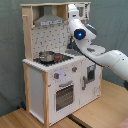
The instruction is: Play with the kitchen
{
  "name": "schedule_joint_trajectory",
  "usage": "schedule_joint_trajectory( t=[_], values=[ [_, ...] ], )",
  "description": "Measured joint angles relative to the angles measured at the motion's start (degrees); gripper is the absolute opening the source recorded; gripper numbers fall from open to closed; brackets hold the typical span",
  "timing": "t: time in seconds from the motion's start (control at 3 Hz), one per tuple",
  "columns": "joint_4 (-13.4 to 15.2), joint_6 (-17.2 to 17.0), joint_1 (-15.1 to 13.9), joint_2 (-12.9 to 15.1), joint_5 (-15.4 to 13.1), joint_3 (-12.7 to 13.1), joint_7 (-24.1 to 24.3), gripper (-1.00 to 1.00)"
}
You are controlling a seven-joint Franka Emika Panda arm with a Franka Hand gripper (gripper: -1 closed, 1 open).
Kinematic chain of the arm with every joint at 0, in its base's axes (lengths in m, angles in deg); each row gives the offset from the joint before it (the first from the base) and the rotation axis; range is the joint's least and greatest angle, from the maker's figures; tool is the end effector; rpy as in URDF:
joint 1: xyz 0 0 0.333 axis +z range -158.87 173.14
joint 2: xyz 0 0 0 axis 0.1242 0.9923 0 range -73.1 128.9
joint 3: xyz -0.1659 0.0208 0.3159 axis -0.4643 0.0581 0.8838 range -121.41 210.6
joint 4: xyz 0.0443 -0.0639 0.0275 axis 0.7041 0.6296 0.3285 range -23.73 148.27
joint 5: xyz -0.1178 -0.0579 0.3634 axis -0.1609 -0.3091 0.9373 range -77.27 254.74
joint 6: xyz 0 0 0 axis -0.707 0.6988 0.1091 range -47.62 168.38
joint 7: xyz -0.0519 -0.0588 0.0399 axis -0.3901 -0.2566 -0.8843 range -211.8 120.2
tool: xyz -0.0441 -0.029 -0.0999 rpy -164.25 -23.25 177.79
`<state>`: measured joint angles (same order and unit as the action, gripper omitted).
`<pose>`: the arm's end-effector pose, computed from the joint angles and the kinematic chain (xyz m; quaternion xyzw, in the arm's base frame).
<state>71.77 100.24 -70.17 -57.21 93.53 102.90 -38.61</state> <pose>0.4330 0.4418 0.6848 0.5885 0.0957 0.5798 0.5552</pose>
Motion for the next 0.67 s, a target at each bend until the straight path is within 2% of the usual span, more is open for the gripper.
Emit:
schedule_joint_trajectory(
  t=[0.67],
  values=[
    [-0.5, -8.8, 0.0, 0.1, 0.0, 0.2, 6.4, 1.0]
  ],
)
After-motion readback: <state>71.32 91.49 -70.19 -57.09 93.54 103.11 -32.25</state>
